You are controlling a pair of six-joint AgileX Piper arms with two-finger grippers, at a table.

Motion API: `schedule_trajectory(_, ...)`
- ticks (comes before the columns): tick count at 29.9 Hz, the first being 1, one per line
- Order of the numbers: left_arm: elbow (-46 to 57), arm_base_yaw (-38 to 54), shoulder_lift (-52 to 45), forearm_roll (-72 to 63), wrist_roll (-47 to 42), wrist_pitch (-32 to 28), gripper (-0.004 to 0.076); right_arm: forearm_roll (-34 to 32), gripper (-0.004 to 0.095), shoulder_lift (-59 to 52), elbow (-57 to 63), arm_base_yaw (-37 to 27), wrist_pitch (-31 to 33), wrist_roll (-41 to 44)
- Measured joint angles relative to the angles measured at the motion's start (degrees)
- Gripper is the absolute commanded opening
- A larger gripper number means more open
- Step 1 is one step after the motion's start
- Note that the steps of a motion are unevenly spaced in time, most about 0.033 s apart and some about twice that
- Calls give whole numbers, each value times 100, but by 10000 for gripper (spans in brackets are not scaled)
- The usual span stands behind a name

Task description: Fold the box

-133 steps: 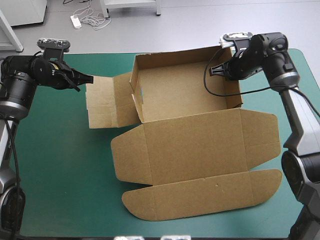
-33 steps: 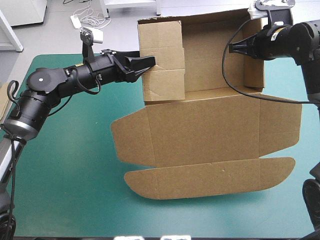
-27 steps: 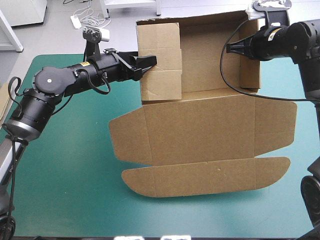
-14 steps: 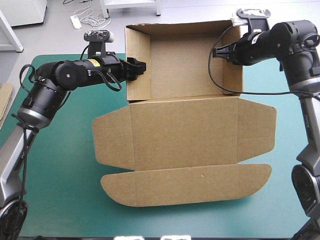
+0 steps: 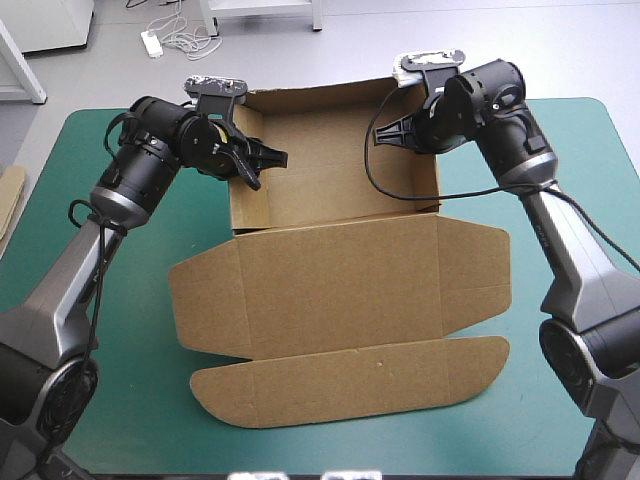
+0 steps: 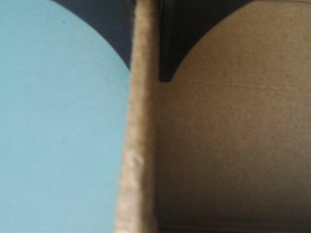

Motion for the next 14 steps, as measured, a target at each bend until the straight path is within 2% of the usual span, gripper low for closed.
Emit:
schedule_trajectory(4,-12,0,127,311,-39,133,-9,-5,-12,210,0,24,0,226)
schedule_trajectory(14,-36,28,485,626,-280,-44,-9,-34,-11,442,0,30,6,468)
